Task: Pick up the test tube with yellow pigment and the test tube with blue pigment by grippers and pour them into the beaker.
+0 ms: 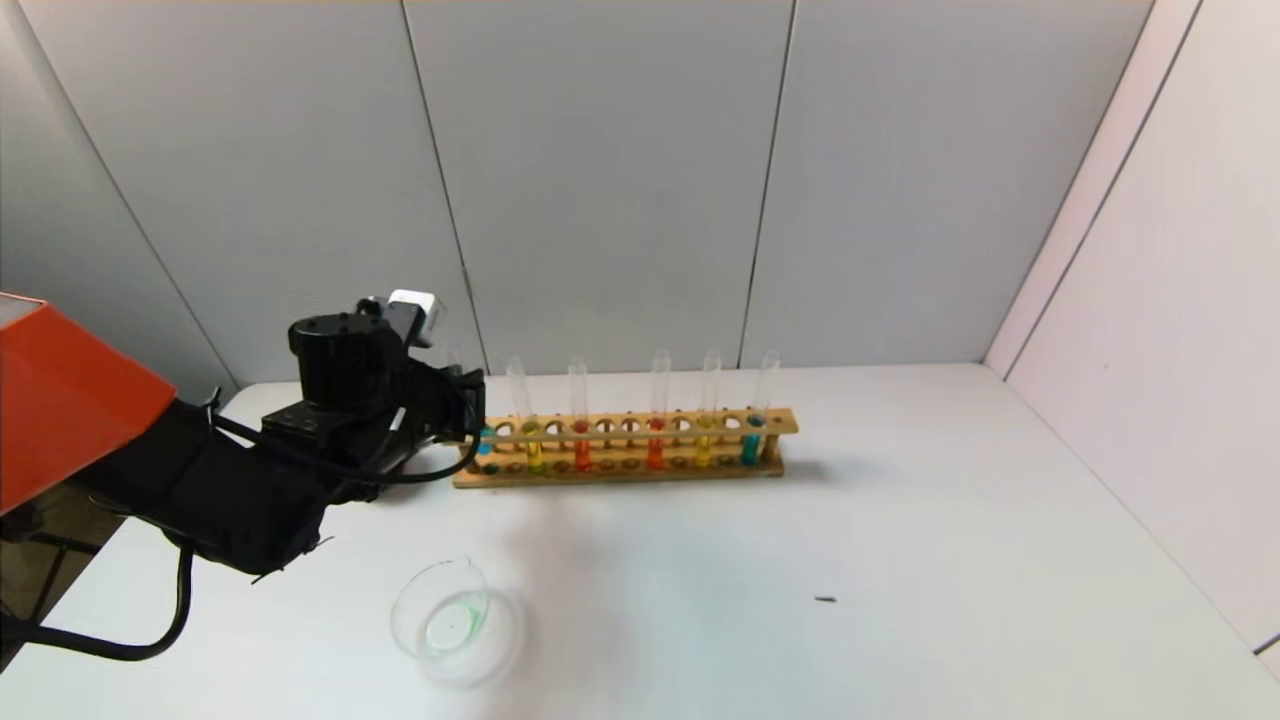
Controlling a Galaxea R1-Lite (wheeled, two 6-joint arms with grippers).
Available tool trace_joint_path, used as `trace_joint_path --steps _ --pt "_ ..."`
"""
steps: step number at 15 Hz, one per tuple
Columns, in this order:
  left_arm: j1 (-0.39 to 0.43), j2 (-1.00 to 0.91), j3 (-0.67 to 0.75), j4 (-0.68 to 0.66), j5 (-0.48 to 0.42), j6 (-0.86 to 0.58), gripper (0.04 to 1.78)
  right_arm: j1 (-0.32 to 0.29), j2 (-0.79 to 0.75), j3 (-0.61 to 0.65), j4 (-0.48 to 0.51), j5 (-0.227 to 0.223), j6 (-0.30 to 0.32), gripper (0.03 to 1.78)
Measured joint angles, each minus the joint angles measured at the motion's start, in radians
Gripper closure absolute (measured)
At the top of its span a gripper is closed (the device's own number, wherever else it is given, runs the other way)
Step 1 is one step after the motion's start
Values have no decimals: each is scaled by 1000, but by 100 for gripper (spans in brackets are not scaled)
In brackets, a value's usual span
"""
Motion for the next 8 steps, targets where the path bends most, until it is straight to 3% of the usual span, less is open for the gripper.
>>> trace_joint_path --steps 8 --pt "-13 -50 -77 79 27 40 151 0 0 0 0 0 0 11"
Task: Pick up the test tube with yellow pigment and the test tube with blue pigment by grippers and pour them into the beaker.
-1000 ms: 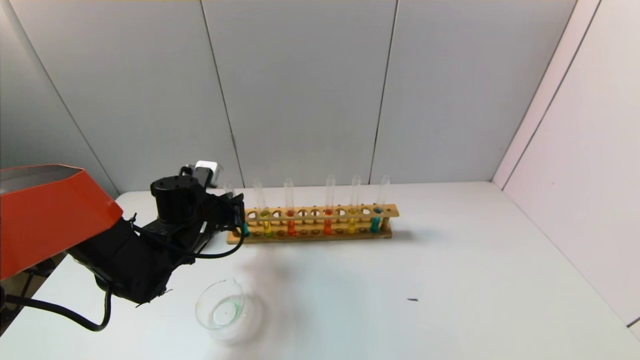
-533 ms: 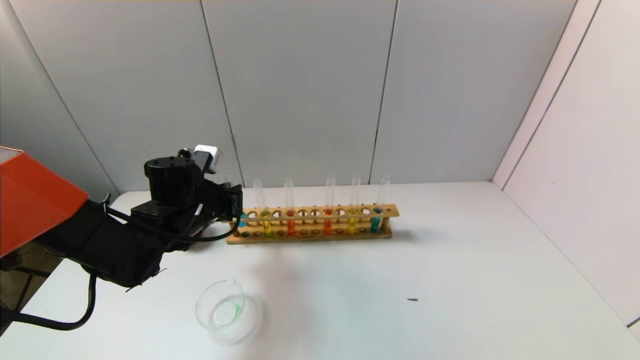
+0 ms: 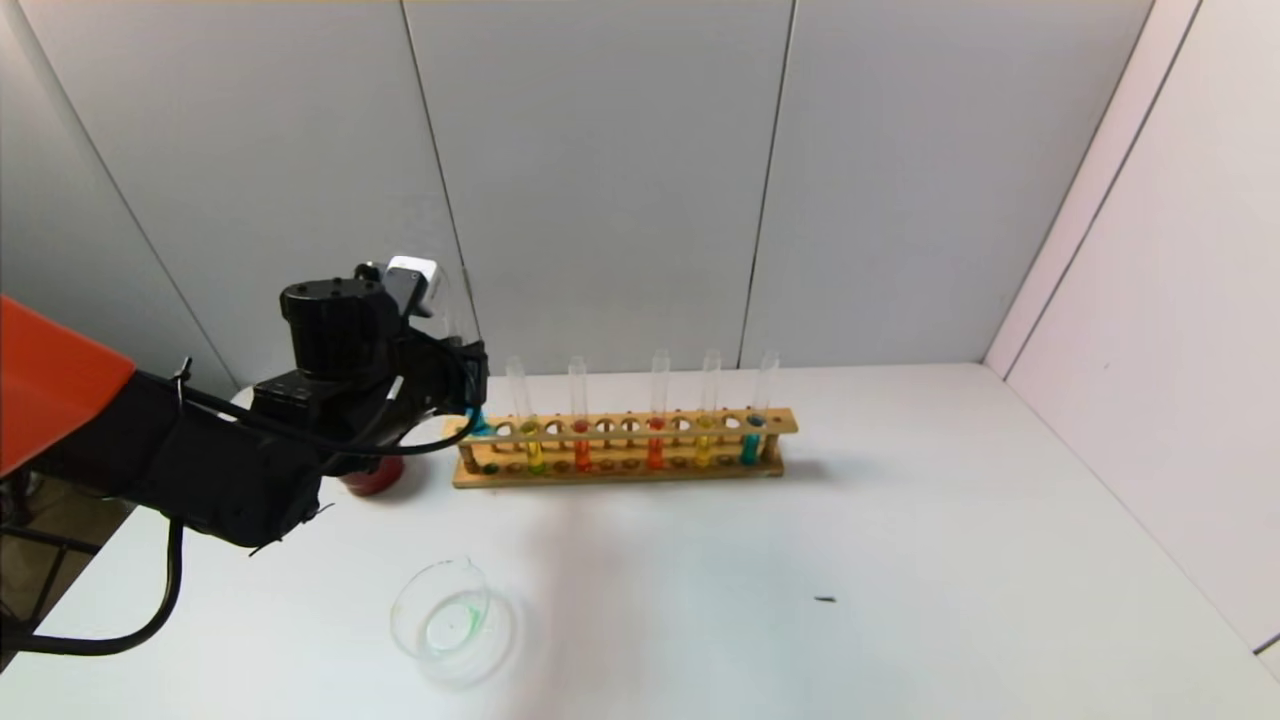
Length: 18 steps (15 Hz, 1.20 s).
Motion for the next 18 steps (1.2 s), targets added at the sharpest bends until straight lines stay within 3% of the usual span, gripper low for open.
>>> trace_joint_path --steps 11,18 --pt "-3 -180 -99 299 31 -4 151 0 0 0 0 0 0 11" --pt "-7 -499 58 625 48 11 151 0 0 0 0 0 0 11"
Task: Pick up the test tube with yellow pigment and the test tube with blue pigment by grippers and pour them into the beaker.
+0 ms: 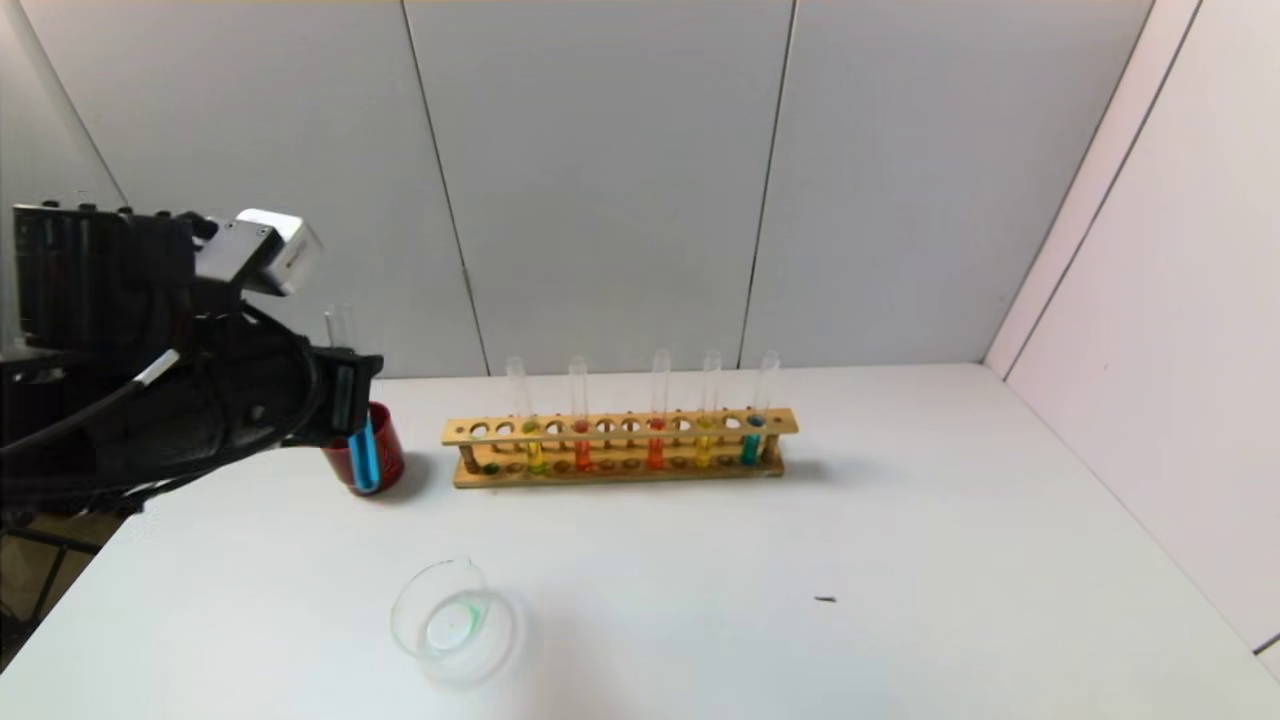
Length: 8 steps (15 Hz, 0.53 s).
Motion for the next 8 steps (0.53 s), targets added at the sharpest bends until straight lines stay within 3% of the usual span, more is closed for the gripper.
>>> trace_joint_path --steps 8 --pt "-9 -197 169 166 53 211 151 0 0 0 0 0 0 11"
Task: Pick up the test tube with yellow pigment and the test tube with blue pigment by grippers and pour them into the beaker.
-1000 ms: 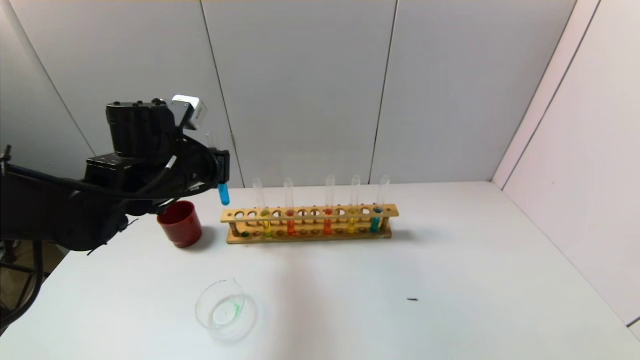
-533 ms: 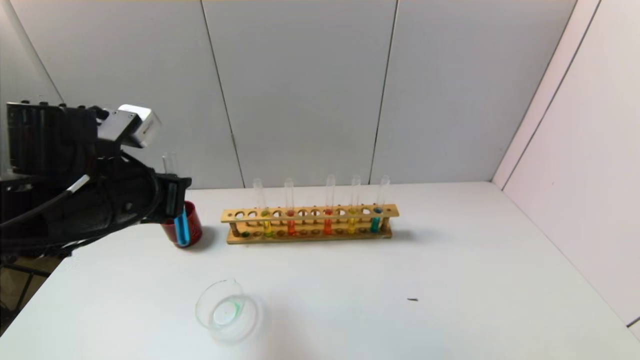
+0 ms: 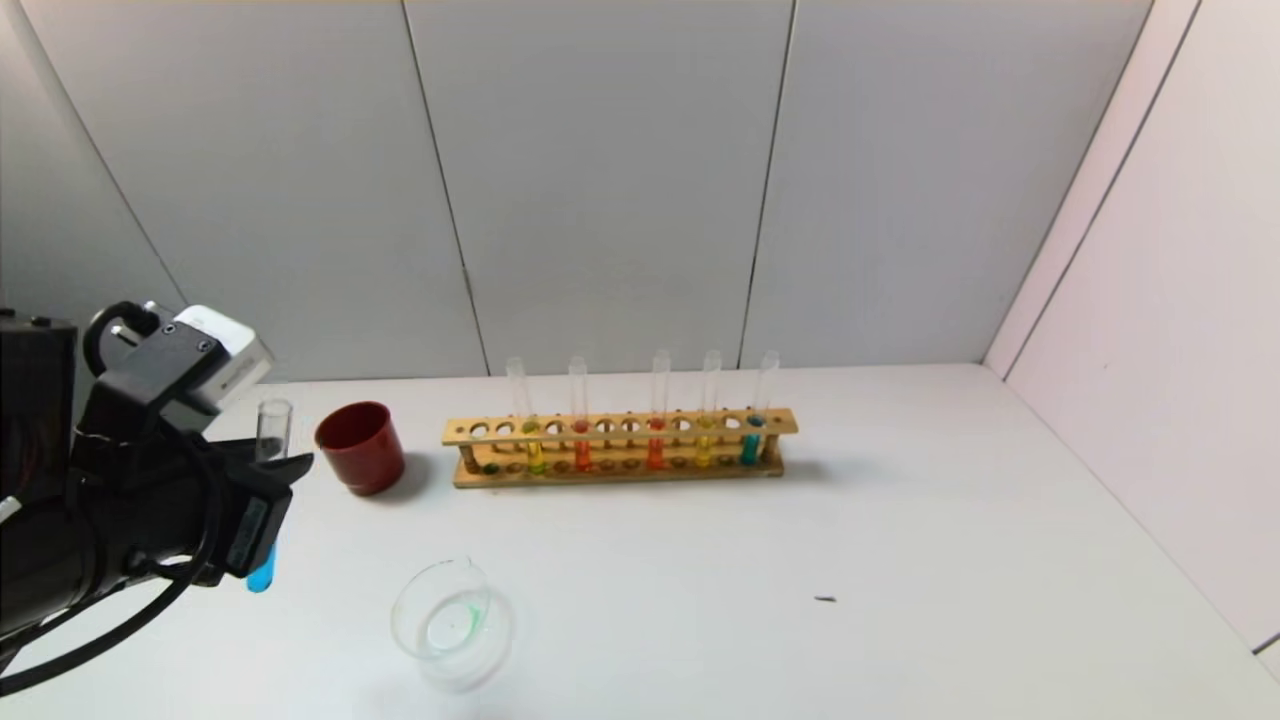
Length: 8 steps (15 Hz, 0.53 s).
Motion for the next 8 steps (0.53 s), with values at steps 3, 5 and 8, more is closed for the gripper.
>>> trace_joint_path --steps 3,5,8 --pt "0 -8 2 108 30 119 151 0 0 0 0 0 0 11" --pt "-1 7 6 111 91 204 151 0 0 0 0 0 0 11" --pt "-24 55 4 133 131 252 151 0 0 0 0 0 0 11"
